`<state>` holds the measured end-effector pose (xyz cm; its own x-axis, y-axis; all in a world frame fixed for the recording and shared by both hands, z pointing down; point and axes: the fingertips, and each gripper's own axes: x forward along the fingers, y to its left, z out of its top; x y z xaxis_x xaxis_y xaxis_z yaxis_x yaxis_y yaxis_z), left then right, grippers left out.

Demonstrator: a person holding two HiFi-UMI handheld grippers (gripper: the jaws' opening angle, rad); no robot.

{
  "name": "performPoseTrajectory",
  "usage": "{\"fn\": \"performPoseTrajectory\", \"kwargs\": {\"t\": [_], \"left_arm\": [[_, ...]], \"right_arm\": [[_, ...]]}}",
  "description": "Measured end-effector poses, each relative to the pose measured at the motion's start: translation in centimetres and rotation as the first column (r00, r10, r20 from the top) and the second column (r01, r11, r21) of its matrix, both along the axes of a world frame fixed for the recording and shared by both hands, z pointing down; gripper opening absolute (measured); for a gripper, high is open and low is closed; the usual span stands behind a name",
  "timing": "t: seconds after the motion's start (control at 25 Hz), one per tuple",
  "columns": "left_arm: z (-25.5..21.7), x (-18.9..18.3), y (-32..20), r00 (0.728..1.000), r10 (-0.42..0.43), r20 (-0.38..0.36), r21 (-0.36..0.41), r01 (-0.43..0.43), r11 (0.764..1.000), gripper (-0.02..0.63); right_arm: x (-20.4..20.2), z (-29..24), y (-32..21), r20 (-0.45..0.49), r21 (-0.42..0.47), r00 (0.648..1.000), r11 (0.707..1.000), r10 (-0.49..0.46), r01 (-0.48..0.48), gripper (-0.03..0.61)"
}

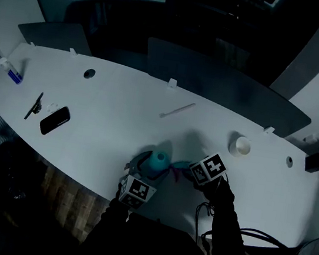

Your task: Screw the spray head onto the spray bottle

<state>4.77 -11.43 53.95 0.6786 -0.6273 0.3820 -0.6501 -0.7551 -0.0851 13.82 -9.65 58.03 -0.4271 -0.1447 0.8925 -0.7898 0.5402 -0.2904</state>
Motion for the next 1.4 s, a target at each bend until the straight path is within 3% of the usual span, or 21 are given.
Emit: {"fn": "performPoseTrajectory", "kwargs": {"t": [0.36,0.48,0.56,0.68,0.8,0.96,1.04,1.12,1.24,1.4], "left_arm": [[-0.2,-0.1,-0.2,1.0,-0.009,-0.009,0.007,0.009,1.0,0.357],[-0.5,-0.1,0.0,1.0,-0.004,-0.002,0.0,0.004,1.0,0.357],[-0.6,-0.1,0.0,1.0,-0.005,-0.002,0.003,0.005,1.0,0.356],[-0.3,-0.1,-0.1,1.0,0.003,0.003,0.011,-0.003,1.0,0.356],[-0.1,-0.2,-0.2,1.0,0.004,-0.006,0.015,-0.004,1.0,0.356],[0.0,-0.2,-0.1,1.0,0.0,-0.005,0.009,0.0,1.0,0.356],[-0.1,-0.1,0.0,1.0,-0.003,-0.006,0.01,0.003,1.0,0.354],[-0.4,-0.1,0.2,1.0,-0.003,-0.004,0.014,0.003,1.0,0.355],[-0.5,0.0,0.3,1.0,-0.002,-0.001,0.013,0.002,1.0,0.354],[-0.4,-0.3,0.2,1.0,-0.003,-0.001,0.008,0.003,1.0,0.354]], "right_arm": [[-0.7,0.8,0.4,-0.046,-0.077,0.993,0.991,-0.113,0.109,0.132],[-0.3,-0.2,-0.1,0.011,0.0,0.999,0.999,-0.051,0.051,0.13],[-0.2,-2.1,-1.0,0.1,0.072,0.995,0.997,0.01,-0.017,0.13],[0.1,-6.5,-2.6,0.258,0.192,0.963,0.972,0.083,-0.135,0.13],[0.0,-12.9,-4.4,0.454,0.339,0.886,0.9,0.098,-0.273,0.13],[-0.8,-23.3,-5.5,0.704,0.505,0.71,0.726,-0.033,-0.467,0.13],[-1.5,-27.5,-5.4,0.761,0.549,0.638,0.641,-0.118,-0.537,0.13],[-2.4,-29.6,-5.3,0.765,0.588,0.618,0.584,-0.179,-0.559,0.13],[-4.3,-29.9,-5.3,0.758,0.615,0.612,0.557,-0.225,-0.558,0.13],[-5.6,-28.5,-6.0,0.806,0.561,0.555,0.568,-0.207,-0.603,0.129]]}}
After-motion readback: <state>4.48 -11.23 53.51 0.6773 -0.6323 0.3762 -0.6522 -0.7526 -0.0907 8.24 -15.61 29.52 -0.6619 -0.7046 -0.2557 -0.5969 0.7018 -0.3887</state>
